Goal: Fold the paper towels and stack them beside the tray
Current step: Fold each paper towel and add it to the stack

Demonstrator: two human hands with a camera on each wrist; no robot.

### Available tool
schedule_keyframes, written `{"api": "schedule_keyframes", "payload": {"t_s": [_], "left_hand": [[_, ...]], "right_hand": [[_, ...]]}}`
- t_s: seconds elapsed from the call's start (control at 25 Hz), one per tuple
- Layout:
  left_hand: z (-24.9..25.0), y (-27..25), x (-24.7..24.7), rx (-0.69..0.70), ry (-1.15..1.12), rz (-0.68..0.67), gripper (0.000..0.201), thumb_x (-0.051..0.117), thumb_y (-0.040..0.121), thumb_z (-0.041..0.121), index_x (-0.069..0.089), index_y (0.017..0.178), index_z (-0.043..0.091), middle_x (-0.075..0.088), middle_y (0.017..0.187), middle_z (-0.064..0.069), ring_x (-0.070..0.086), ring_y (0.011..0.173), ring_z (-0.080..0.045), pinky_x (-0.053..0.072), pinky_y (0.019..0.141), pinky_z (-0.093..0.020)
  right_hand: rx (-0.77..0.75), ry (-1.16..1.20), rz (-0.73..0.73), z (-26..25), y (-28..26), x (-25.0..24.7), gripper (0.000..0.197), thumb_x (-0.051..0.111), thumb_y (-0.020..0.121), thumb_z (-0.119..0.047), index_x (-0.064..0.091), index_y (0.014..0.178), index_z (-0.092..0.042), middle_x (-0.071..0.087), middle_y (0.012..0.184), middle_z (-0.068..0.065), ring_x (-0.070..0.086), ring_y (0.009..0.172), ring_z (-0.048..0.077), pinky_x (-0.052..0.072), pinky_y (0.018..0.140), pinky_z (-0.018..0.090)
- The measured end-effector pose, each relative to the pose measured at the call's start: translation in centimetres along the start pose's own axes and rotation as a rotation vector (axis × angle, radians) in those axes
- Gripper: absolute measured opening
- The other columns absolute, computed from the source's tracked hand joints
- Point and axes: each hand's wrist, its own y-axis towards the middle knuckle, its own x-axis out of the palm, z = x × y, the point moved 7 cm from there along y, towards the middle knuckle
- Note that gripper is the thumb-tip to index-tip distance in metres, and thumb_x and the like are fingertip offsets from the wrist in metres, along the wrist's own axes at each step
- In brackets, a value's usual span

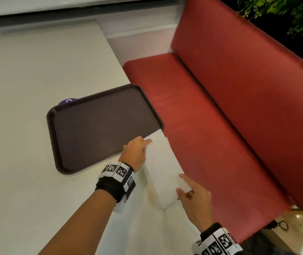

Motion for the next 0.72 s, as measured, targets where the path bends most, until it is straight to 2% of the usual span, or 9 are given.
{"api": "schedule_keyframes", "payload": {"t_s": [0.04, 0.12, 0.2, 0.32, 0.44, 0.52, 0.6, 0.68, 0.72], "left_hand": [[-0.3, 0.8, 0.9, -0.011, 0.070, -0.043, 0.040, 0.039, 0.095, 0.007, 0.055, 0.127, 0.024, 0.054, 0.096, -0.003, 0.057, 0.087, -0.023, 0.046, 0.085, -0.043], [-0.8, 1.9, 2.6, -0.049, 0.205, -0.141, 0.043, 0.037, 0.096, 0.015, 0.045, 0.133, 0.036, 0.048, 0.099, -0.002, 0.057, 0.090, -0.022, 0.041, 0.088, -0.042], [-1.6, 2.1, 4.3, -0.106, 0.320, -0.242, 0.043, 0.037, 0.097, 0.026, 0.035, 0.135, 0.044, 0.043, 0.107, -0.003, 0.055, 0.097, -0.022, 0.036, 0.092, -0.045], [-2.9, 2.0, 6.0, -0.189, 0.366, -0.322, 0.044, 0.039, 0.095, 0.036, 0.030, 0.137, 0.047, 0.038, 0.116, -0.006, 0.052, 0.105, -0.024, 0.037, 0.097, -0.046], [-2.7, 1.7, 5.7, -0.216, 0.327, -0.304, 0.044, 0.039, 0.095, 0.036, 0.031, 0.137, 0.046, 0.037, 0.113, -0.007, 0.051, 0.103, -0.025, 0.039, 0.097, -0.046], [-1.7, 0.8, 4.0, -0.193, 0.288, -0.214, 0.043, 0.039, 0.095, 0.036, 0.032, 0.137, 0.044, 0.036, 0.108, -0.005, 0.050, 0.096, -0.023, 0.042, 0.093, -0.044], [-1.7, -1.8, 1.5, -0.198, 0.190, -0.101, 0.040, 0.042, 0.095, 0.038, 0.039, 0.135, 0.042, 0.033, 0.103, 0.000, 0.047, 0.088, -0.017, 0.044, 0.090, -0.040], [-3.7, -6.6, -0.4, -0.276, 0.064, -0.054, 0.034, 0.047, 0.093, 0.039, 0.052, 0.126, 0.039, 0.037, 0.101, 0.003, 0.048, 0.086, -0.015, 0.047, 0.090, -0.038], [-5.3, -9.6, -0.9, -0.332, 0.007, -0.065, 0.029, 0.049, 0.092, 0.039, 0.056, 0.120, 0.039, 0.042, 0.099, 0.003, 0.050, 0.087, -0.014, 0.047, 0.090, -0.036]], "right_hand": [[-0.015, -0.044, 0.003, 0.3, 0.5, 0.5, 0.039, 0.069, 0.083, -0.009, 0.065, 0.119, -0.024, 0.064, 0.068, -0.006, 0.054, 0.050, 0.005, 0.037, 0.054, 0.001], [-0.046, -0.132, -0.007, 0.9, 1.3, 1.4, 0.040, 0.069, 0.084, -0.011, 0.063, 0.123, -0.020, 0.061, 0.079, -0.002, 0.057, 0.061, 0.003, 0.037, 0.061, -0.001], [-0.035, -0.240, -0.073, 1.9, 1.5, 2.3, 0.045, 0.065, 0.087, -0.022, 0.056, 0.131, -0.025, 0.054, 0.090, -0.003, 0.051, 0.063, 0.008, 0.042, 0.071, 0.008], [0.052, -0.333, -0.178, 3.6, 1.8, 3.0, 0.050, 0.058, 0.090, -0.036, 0.043, 0.138, -0.040, 0.043, 0.094, -0.005, 0.045, 0.076, 0.009, 0.048, 0.084, 0.031], [0.081, -0.349, -0.211, 3.4, 1.7, 2.6, 0.050, 0.056, 0.090, -0.040, 0.041, 0.137, -0.044, 0.039, 0.095, -0.004, 0.045, 0.080, 0.010, 0.048, 0.088, 0.033], [0.016, -0.358, -0.147, 2.0, 1.2, 1.5, 0.049, 0.059, 0.090, -0.038, 0.046, 0.137, -0.039, 0.036, 0.095, -0.003, 0.043, 0.076, 0.008, 0.049, 0.081, 0.030], [-0.129, -0.345, -0.007, -0.6, 0.2, 0.2, 0.046, 0.067, 0.086, -0.032, 0.056, 0.130, -0.031, 0.034, 0.089, -0.003, 0.041, 0.069, 0.006, 0.051, 0.064, 0.028], [-0.292, -0.334, 0.032, -3.0, -1.5, 0.6, 0.039, 0.074, 0.080, -0.028, 0.065, 0.118, -0.026, 0.038, 0.087, -0.004, 0.040, 0.064, 0.007, 0.049, 0.051, 0.023], [-0.353, -0.330, 0.016, -4.0, -2.3, 1.5, 0.036, 0.076, 0.078, -0.029, 0.066, 0.113, -0.025, 0.042, 0.087, -0.005, 0.042, 0.065, 0.006, 0.049, 0.051, 0.022]]}}
